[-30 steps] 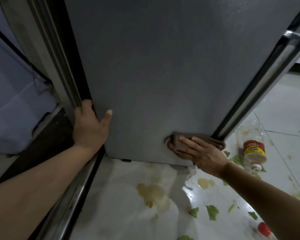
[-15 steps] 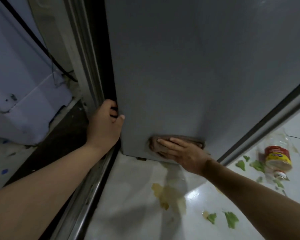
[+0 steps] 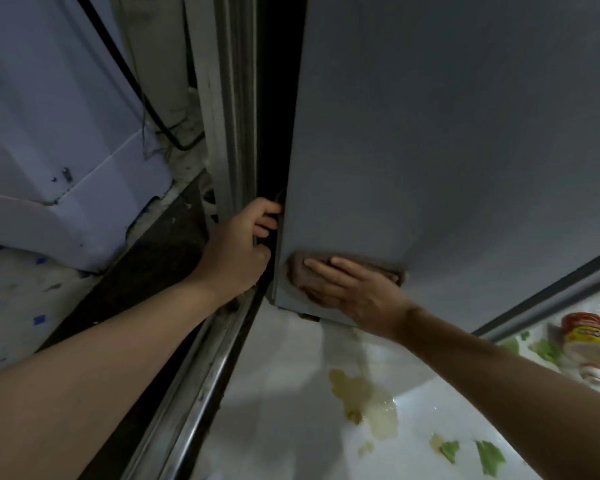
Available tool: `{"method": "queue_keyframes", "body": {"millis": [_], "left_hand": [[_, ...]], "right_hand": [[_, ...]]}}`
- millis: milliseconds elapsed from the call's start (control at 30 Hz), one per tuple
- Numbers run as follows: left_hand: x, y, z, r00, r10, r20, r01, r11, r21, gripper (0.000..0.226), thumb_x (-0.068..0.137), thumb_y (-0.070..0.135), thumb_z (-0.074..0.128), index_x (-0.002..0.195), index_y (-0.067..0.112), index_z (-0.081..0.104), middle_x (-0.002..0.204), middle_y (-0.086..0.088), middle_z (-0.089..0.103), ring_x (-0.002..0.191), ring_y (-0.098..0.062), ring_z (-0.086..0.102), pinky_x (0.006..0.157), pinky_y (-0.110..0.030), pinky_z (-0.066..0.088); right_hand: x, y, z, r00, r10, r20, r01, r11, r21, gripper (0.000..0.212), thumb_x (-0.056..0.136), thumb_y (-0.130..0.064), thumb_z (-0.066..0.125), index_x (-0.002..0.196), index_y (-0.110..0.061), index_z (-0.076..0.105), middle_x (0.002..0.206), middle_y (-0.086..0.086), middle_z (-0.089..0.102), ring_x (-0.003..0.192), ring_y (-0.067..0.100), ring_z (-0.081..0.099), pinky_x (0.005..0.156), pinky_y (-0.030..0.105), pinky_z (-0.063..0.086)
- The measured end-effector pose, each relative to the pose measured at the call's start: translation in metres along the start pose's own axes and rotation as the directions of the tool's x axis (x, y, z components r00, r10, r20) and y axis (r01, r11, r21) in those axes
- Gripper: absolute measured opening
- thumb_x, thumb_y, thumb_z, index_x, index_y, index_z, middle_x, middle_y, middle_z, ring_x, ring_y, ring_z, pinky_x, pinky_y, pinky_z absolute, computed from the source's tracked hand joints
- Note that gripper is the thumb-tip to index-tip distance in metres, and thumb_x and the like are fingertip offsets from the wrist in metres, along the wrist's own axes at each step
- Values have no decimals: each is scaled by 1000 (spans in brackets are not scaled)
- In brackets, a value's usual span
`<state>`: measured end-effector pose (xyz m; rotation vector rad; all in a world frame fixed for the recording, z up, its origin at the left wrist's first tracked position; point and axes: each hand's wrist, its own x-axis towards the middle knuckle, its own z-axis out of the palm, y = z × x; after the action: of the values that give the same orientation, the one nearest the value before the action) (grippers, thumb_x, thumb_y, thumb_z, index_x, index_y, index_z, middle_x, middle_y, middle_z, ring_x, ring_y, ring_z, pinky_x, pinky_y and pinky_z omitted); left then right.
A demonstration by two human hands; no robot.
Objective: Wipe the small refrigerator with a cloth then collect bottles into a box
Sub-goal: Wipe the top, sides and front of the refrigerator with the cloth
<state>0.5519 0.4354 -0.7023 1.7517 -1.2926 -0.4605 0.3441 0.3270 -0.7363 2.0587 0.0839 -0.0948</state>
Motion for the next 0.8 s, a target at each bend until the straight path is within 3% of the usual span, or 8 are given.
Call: {"method": "queue_keyframes", "body": {"millis": [67, 133, 233, 367, 467, 600, 700, 800], "left_hand": [[0, 0, -6, 1000, -1, 24, 1, 1000, -17, 61, 78, -11, 49, 119, 33, 51, 104, 8, 59, 98, -8, 57, 80, -21, 44], [-2, 1, -13, 999, 6, 40, -5, 1000, -16, 61, 79, -11, 49, 120, 33, 51, 104, 11, 59, 98, -5, 56, 80, -18, 43], [-3, -4, -25, 1000, 4, 11, -4, 1000, 2, 54, 79, -11, 47, 113, 29, 55, 101, 10, 60, 94, -3, 56, 76, -6, 42], [-5, -12, -25, 1000, -27, 13, 27, 999, 28, 46, 79, -11, 47, 106, 26, 56, 98, 9, 60, 88, 4, 55, 71, 4, 38], [-9, -19, -18, 998, -60, 1, 60, 997, 40, 42, 79, -9, 49, 106, 22, 58, 97, 5, 60, 86, -2, 56, 72, -3, 43], [-13, -33, -13, 995, -104, 11, 102, 991, 88, 40, 81, -6, 52, 108, 22, 58, 96, 7, 61, 84, -5, 59, 73, -11, 45], [-17, -43, -14, 990, -136, 34, 132, 986, 99, 40, 82, -5, 53, 110, 24, 57, 95, 8, 61, 83, 0, 59, 71, -8, 44], [-18, -47, -10, 983, -180, 47, 174, 979, 109, 43, 80, -6, 54, 112, 24, 57, 96, 7, 62, 84, -2, 59, 70, -9, 43]], "right_hand": [[3, 0, -3, 998, -39, 54, 39, 999, 9, 61, 85, -23, 30, 146, -29, 33, 156, -5, 17, 142, 22, 3, 117, 40, 3], [6, 13, -7, 996, 71, -46, -67, 995, 78, 56, 85, -21, 34, 138, -28, 48, 150, -6, 37, 141, 19, 11, 119, 39, 2], [21, 44, -18, 902, 350, -251, -301, 929, 215, 48, 88, -13, 35, 132, -19, 56, 138, 0, 54, 142, 25, 25, 117, 42, 0], [40, 55, -24, 807, 482, -342, -406, 873, 270, 43, 93, -16, 47, 135, -15, 52, 140, 1, 52, 143, 29, 20, 117, 48, 2], [48, 30, -13, 855, 411, -318, -363, 910, 199, 51, 89, -20, 44, 139, -19, 43, 141, -1, 52, 142, 28, 21, 116, 49, 1], [52, -22, 10, 972, 202, -122, -191, 976, 102, 67, 81, -32, 51, 144, -20, 33, 147, -4, 44, 143, 18, 21, 116, 48, -3], [56, -54, 23, 995, 103, -3, -102, 993, 58, 67, 82, -35, 48, 146, -25, 31, 153, -4, 34, 143, 21, 3, 115, 51, -10], [59, -78, 32, 997, -23, 73, 22, 1000, 7, 69, 90, -29, 38, 151, -18, 8, 160, 6, 13, 143, 33, -10, 111, 58, -18]]}}
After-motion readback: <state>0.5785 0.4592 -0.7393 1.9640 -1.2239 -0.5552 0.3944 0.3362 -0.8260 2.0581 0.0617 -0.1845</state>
